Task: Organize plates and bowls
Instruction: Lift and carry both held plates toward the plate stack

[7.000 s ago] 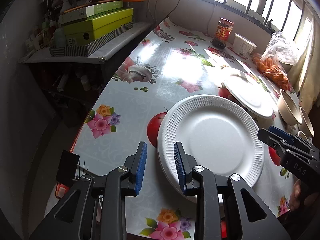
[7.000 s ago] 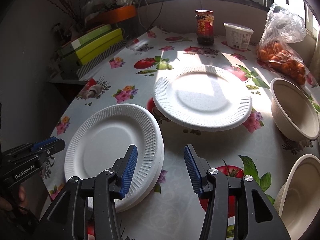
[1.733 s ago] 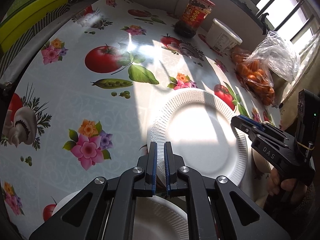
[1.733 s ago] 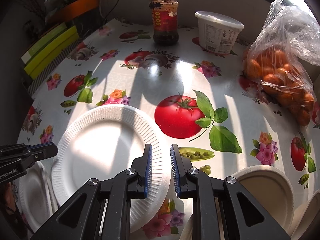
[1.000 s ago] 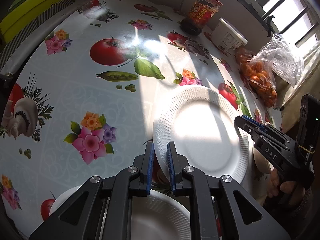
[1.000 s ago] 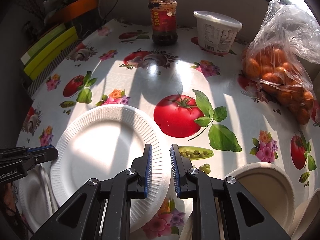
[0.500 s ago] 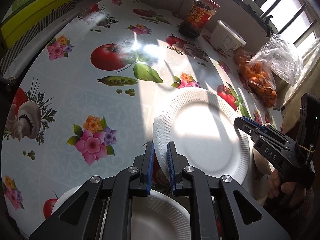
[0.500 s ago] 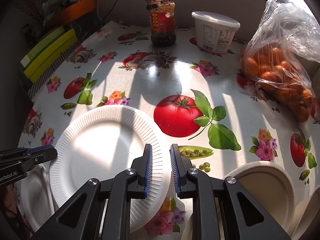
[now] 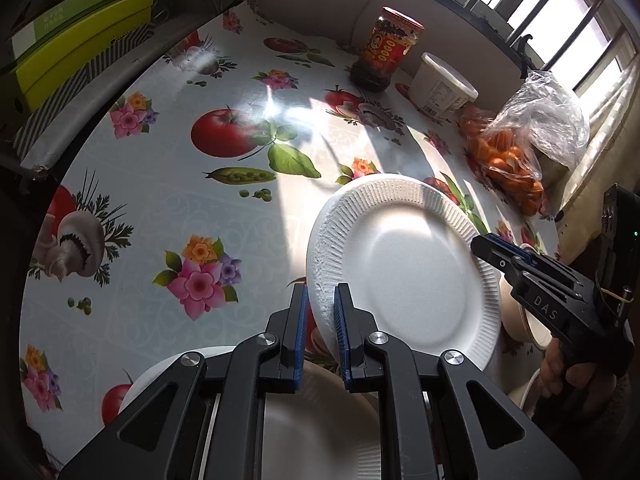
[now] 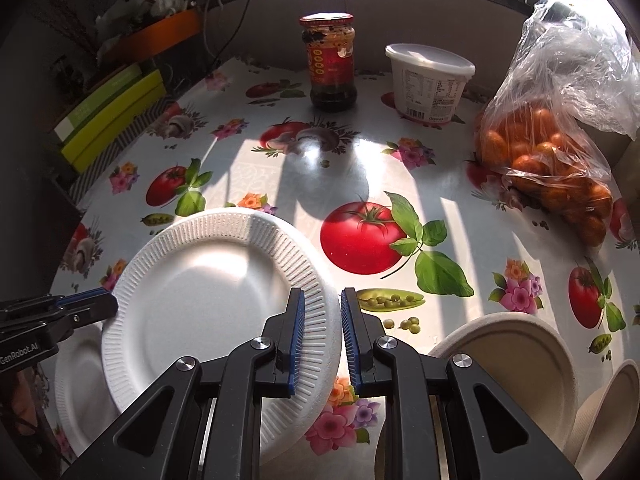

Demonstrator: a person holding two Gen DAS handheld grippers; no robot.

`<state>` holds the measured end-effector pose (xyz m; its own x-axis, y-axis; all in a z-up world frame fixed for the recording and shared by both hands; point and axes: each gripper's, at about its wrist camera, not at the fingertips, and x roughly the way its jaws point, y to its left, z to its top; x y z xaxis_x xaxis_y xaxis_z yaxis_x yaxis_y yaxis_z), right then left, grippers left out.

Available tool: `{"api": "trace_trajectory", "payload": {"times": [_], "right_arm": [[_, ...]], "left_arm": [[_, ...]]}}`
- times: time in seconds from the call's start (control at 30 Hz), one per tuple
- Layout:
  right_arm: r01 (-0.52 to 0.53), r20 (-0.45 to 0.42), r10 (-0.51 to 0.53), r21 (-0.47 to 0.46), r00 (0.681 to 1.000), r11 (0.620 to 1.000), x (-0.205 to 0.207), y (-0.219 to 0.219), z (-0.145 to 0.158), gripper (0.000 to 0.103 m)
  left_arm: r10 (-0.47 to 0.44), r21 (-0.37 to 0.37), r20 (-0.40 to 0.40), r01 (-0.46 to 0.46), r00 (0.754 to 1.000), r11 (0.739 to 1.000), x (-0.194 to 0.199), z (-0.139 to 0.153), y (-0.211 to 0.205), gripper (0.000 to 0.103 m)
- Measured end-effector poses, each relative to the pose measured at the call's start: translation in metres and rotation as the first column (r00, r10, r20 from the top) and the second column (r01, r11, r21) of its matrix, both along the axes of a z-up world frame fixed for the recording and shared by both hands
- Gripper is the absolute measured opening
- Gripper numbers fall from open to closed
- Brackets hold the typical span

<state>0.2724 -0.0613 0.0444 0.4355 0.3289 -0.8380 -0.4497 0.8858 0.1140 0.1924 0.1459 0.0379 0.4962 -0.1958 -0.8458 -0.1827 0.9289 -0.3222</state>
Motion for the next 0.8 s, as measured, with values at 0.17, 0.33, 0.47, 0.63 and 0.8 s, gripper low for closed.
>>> {"api": "trace_trajectory", "payload": {"times": [0.17,0.33,0.47,0.63,0.8], "right_arm": [[-0.010,0.017,0.010,0.006,1.000,1.000,-0.012,0.003,0.009,0.018],[-0.015,0.028,0.015,0.013,0.999,1.000,-0.022,0.007,0.016,0.018],[-0.021,0.036,0.020,0.017,0.999,1.000,-0.032,0.010,0.020,0.018],[-0.038,0.045,0.037,0.027,0.998,0.999,-0.045,0.017,0.023,0.018],[-0.052,0.043,0.051,0.034,0.998,0.998,-0.058,0.025,0.023,0.018]], "left_arm": [[0.007,0.008,0.018,-0.007,1.000,1.000,-0.009,0.008,0.005,0.014],[0.016,0.007,0.034,-0.016,0.999,1.000,-0.020,0.014,0.009,0.014],[0.023,0.009,0.043,-0.023,0.999,1.000,-0.030,0.017,0.013,0.014],[0.038,0.014,0.053,-0.038,0.998,0.999,-0.045,0.019,0.019,0.014],[0.053,0.018,0.057,-0.054,0.997,0.998,-0.060,0.020,0.027,0.014]]}}
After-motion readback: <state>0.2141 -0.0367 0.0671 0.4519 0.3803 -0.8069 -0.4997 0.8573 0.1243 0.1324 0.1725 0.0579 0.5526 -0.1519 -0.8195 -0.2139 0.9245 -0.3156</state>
